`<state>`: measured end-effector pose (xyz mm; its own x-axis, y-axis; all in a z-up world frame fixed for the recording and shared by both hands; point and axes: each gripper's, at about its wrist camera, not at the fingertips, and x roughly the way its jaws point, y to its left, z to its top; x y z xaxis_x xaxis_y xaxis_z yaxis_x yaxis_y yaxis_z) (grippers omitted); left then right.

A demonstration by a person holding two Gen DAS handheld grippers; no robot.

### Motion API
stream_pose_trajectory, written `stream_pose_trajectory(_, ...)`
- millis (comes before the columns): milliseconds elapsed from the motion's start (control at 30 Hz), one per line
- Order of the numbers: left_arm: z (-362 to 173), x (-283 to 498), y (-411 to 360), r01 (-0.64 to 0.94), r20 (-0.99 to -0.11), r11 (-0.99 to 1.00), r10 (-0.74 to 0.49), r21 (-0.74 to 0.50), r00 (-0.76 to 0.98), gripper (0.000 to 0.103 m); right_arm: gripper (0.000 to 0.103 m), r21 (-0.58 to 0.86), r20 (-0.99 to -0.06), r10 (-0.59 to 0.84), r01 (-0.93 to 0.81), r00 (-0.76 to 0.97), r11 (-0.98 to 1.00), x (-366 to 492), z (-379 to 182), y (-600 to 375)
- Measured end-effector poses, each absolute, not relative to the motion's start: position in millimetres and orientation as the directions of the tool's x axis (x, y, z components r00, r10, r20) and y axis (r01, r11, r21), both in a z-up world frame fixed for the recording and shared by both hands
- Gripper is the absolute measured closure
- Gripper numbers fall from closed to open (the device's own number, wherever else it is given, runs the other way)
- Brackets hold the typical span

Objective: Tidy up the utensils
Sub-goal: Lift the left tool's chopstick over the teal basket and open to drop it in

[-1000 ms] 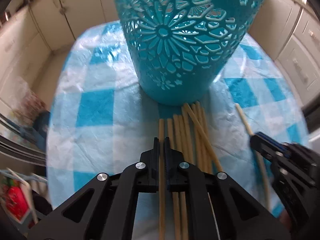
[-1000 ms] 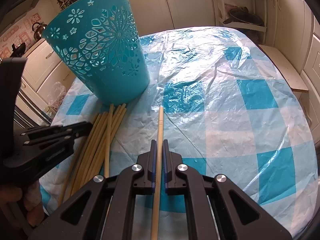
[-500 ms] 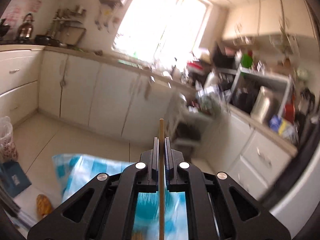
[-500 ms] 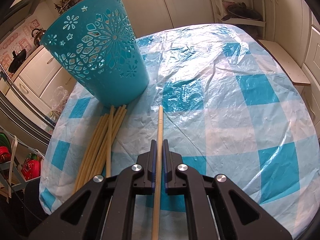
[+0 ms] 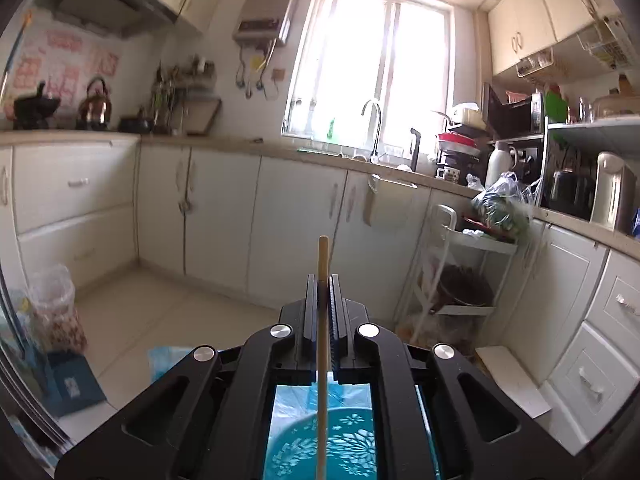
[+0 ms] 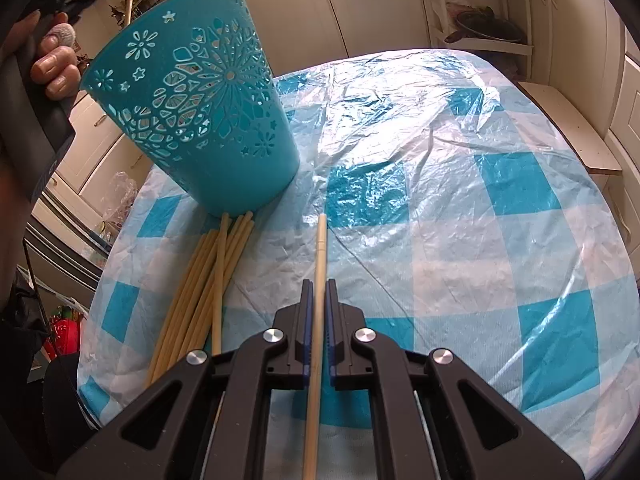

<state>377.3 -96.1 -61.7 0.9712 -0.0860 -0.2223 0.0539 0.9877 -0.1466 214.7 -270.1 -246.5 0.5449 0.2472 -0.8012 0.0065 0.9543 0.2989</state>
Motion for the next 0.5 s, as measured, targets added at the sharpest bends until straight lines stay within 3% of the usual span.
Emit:
stream_pose_trajectory(233, -80, 378, -99, 0.075, -0.318, 0.991, -0.108, -0.114, 0.942, 0.098, 0.097, 0.300, -0.802, 0.247, 0.008, 0.544, 0.954, 215, -247, -271)
stream_pose_trajectory(500, -111, 370, -105, 0.100, -0.497, 0.994, -0.103, -0.032, 0.862, 0.097, 0.094, 0.287, -0.811, 0.247, -0.006, 0.531, 0.958, 215, -246, -270)
